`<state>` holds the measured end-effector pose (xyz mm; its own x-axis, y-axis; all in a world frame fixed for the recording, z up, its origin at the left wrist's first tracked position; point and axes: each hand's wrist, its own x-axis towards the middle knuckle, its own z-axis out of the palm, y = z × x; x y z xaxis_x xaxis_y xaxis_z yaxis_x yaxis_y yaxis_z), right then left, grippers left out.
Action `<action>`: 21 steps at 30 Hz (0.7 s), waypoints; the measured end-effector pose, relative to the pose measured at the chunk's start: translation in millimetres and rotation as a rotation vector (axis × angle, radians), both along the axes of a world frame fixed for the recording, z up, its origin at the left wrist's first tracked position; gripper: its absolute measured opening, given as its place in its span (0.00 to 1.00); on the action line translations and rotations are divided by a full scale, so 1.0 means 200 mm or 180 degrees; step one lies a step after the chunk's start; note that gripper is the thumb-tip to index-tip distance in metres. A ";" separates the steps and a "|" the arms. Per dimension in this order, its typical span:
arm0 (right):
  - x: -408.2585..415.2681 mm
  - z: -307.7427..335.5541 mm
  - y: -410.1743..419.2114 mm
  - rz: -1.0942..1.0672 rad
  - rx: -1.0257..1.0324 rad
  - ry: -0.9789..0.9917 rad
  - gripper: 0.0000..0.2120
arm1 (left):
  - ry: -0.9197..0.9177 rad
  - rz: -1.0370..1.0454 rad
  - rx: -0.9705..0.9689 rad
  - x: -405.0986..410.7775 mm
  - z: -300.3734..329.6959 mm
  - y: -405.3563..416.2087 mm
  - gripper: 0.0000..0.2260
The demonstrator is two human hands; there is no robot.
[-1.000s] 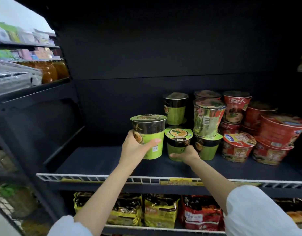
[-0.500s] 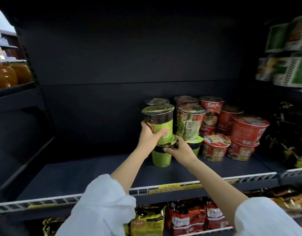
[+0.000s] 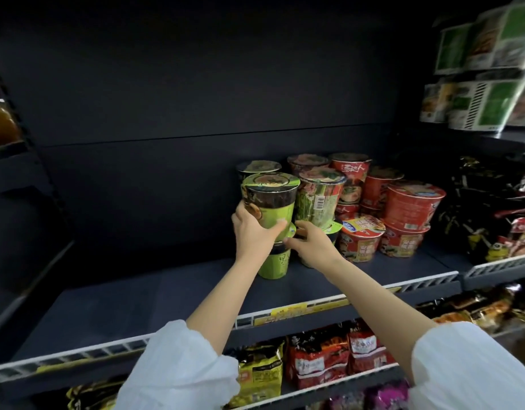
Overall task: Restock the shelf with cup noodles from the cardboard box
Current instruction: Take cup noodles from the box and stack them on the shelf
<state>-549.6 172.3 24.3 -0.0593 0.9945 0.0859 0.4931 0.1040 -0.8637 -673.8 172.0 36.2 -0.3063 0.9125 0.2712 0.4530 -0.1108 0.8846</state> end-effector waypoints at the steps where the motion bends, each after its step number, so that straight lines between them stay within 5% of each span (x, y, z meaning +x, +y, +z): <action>1: 0.01 0.01 -0.01 0.0008 0.0052 0.0038 0.30 | 0.0032 0.0213 0.0187 0.01 0.00 -0.04 0.38; 5: 0.10 0.03 -0.08 0.0039 0.0241 0.0203 0.21 | 0.0501 0.0480 0.1074 0.11 0.00 -0.17 0.21; 9: 0.32 0.06 -0.19 -0.0009 0.0638 -0.0005 0.12 | 0.1154 -0.0519 0.0576 0.30 0.03 -0.27 0.06; 14: 0.79 0.07 -0.41 -0.0191 0.0951 -0.0561 0.11 | 0.1922 -0.0754 0.0458 0.72 0.04 -0.39 0.07; 21: 1.78 0.02 -0.81 -0.0894 0.0894 -0.1123 0.11 | 0.1624 -0.1319 0.0387 1.64 -0.07 -0.59 0.06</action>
